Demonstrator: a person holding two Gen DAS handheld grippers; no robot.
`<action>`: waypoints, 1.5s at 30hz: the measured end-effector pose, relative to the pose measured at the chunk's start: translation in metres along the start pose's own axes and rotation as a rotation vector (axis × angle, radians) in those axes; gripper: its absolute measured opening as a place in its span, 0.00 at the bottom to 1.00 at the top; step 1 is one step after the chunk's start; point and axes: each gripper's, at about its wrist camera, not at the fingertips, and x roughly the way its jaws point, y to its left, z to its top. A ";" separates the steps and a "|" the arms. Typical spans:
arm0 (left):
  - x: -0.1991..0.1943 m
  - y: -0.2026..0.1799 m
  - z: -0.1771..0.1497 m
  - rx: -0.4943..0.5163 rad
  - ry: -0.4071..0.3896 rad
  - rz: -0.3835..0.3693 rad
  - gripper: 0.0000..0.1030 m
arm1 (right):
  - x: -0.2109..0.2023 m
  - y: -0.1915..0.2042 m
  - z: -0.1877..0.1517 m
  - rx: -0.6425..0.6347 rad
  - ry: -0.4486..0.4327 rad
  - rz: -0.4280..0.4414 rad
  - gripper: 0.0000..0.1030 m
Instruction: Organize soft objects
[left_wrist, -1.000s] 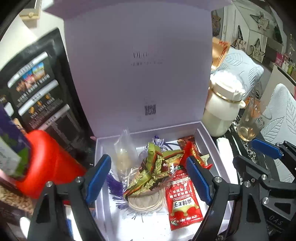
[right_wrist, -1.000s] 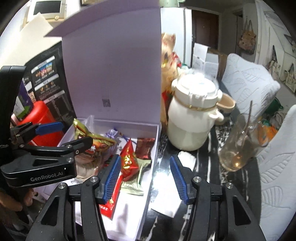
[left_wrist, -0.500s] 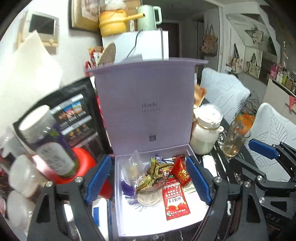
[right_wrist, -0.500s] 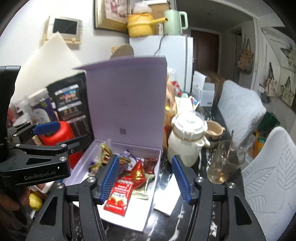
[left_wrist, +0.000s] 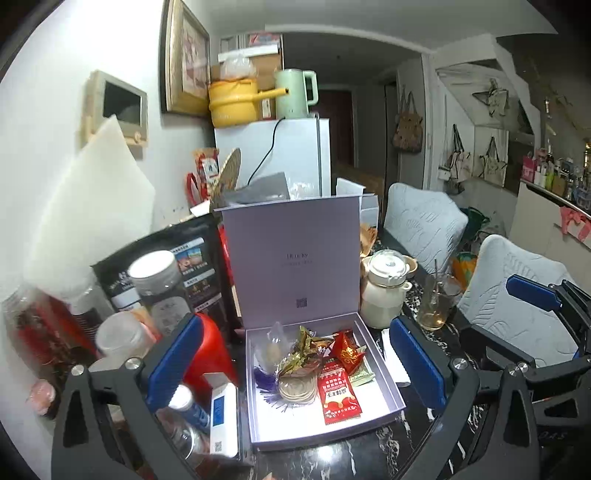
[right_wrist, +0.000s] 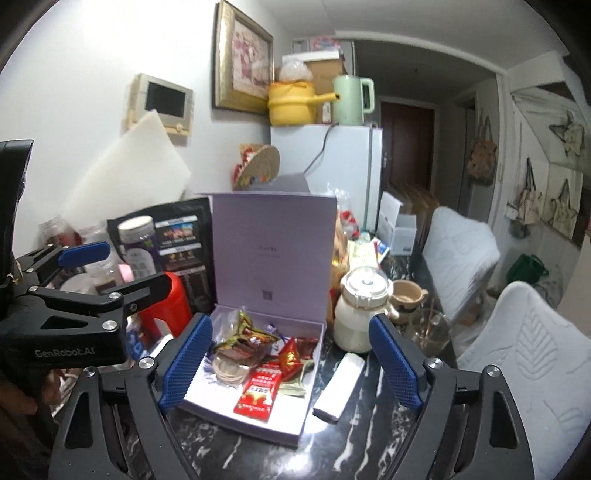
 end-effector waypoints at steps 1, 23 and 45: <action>-0.007 0.000 -0.001 0.000 -0.008 -0.003 0.99 | -0.007 0.003 0.000 -0.005 -0.008 -0.005 0.87; -0.097 0.012 -0.080 -0.023 -0.024 0.020 0.99 | -0.090 0.058 -0.058 -0.018 -0.052 -0.020 0.89; -0.108 0.008 -0.128 -0.051 0.050 -0.012 0.99 | -0.109 0.067 -0.107 0.027 0.014 -0.030 0.89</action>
